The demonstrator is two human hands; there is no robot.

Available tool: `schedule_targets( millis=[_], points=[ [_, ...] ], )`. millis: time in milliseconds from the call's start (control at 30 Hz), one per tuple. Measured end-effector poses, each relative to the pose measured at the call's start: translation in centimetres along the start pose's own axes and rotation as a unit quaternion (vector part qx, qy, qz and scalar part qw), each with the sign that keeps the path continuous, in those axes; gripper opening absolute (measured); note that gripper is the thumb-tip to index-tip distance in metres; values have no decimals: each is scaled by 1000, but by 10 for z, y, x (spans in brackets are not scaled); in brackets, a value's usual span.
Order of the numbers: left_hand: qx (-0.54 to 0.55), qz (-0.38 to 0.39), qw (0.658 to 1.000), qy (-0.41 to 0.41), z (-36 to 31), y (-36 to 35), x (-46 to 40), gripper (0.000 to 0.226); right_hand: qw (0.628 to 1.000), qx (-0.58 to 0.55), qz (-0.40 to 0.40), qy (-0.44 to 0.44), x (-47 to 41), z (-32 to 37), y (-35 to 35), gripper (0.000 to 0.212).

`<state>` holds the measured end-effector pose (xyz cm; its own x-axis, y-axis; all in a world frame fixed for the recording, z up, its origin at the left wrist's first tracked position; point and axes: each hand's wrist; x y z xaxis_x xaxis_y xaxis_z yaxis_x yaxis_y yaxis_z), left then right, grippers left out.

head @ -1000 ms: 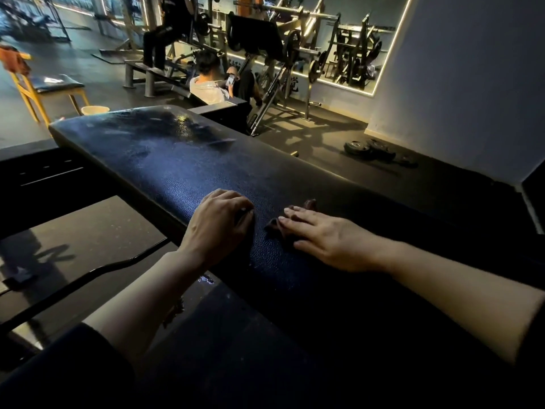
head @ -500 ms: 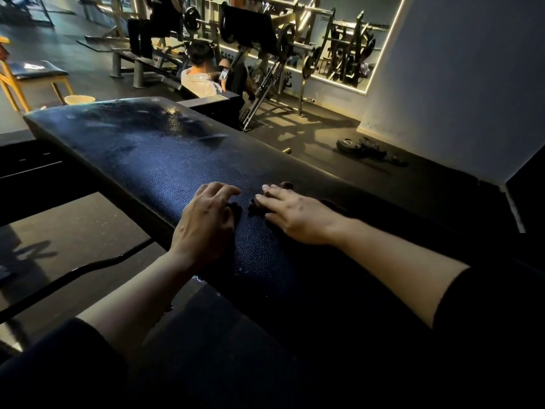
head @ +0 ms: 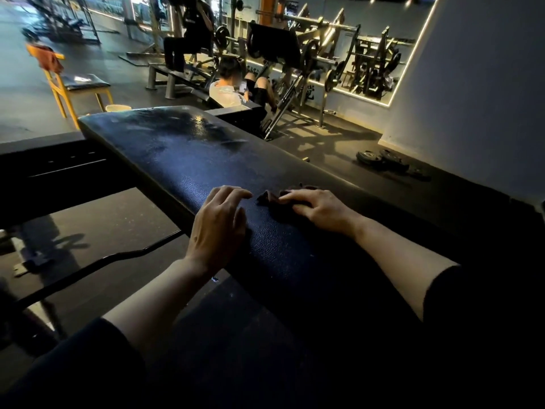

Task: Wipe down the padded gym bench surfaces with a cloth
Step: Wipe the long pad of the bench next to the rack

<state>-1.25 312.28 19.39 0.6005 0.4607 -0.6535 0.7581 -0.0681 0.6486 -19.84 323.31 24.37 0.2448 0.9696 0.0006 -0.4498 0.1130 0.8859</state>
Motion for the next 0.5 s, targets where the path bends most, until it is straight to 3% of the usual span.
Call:
schedule_targets(
  millis=[67, 167, 233, 400, 500],
  points=[
    [7, -48, 998, 25, 1, 2, 18, 24, 996, 10, 24, 81, 23, 35, -23, 36],
    [55, -99, 988, 102, 0, 0, 37, 28, 986, 72, 0, 153, 37, 58, -43, 35],
    [59, -71, 990, 106, -2, -2, 46, 29, 988, 85, -16, 131, 25, 40, -34, 33],
    [36, -21, 997, 72, -6, 2, 66, 35, 988, 68, -98, -96, 3, -7, -5, 37],
    [59, -46, 990, 123, -11, 1, 73, 39, 997, 45, -50, -35, 4, 29, -23, 43]
  ],
)
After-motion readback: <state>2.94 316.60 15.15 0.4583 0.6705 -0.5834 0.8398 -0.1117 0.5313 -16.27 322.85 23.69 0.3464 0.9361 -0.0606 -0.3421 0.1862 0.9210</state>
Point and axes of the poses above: each hand's wrist, its own x-axis away from the middle knuckle, its own y-axis out of the back of the hand, z = x × y, and after that the axes turned 4 degrees about z, right-handed
